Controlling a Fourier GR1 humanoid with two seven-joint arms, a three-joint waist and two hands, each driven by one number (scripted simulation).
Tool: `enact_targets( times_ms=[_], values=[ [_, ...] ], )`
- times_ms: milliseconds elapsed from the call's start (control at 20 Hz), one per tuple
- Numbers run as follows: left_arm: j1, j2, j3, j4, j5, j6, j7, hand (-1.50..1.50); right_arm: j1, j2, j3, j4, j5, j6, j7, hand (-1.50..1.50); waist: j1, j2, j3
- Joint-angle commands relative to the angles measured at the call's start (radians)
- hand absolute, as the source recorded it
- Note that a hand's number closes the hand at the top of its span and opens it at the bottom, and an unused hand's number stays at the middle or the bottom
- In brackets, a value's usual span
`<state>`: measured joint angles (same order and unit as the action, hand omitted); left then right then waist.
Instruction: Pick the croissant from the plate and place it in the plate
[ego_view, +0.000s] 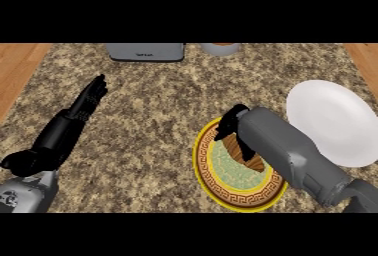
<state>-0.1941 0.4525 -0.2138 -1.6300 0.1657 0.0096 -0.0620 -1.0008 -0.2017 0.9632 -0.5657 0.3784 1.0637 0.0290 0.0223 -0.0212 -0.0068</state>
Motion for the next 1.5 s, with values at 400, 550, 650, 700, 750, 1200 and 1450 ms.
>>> enact_targets(
  times_ms=[400, 550, 650, 700, 750, 1200, 1450],
  values=[
    [0.005, 0.013, 0.026, -0.001, -0.002, 0.009, 0.004, 0.0, -0.041, -0.385, -0.204, 0.387, -0.051, -0.222, 0.253, 1.5, -0.09, 0.048, -0.01],
    [0.006, 0.017, 0.029, -0.004, -0.004, 0.011, 0.005, 0.0, -0.082, -0.463, -0.225, 0.486, -0.053, -0.307, 0.38, 1.5, -0.063, 0.057, -0.011],
    [-0.001, 0.017, 0.025, -0.009, -0.006, 0.007, 0.002, 0.0, -0.115, -0.508, -0.233, 0.543, -0.054, -0.375, 0.471, 1.5, -0.045, 0.065, -0.01],
    [-0.002, 0.017, 0.023, -0.011, -0.009, 0.006, 0.002, 0.0, -0.136, -0.528, -0.234, 0.559, -0.054, -0.41, 0.521, 1.5, -0.029, 0.066, -0.011],
    [0.0, 0.013, 0.022, -0.011, -0.005, 0.006, 0.001, 0.0, -0.15, -0.552, -0.237, 0.56, -0.057, -0.448, 0.573, 1.5, -0.018, 0.073, -0.011],
    [-0.047, 0.002, -0.015, -0.042, -0.01, -0.023, -0.012, 0.0, -0.307, -0.673, -0.236, 0.565, -0.053, -0.8, 1.105, 1.5, 0.104, 0.112, -0.003],
    [-0.069, 0.004, -0.032, -0.058, -0.001, -0.052, -0.009, 0.0, -0.347, -0.686, -0.209, 0.566, -0.026, -0.978, 1.332, 1.5, 0.166, 0.128, 0.001]
  ],
)
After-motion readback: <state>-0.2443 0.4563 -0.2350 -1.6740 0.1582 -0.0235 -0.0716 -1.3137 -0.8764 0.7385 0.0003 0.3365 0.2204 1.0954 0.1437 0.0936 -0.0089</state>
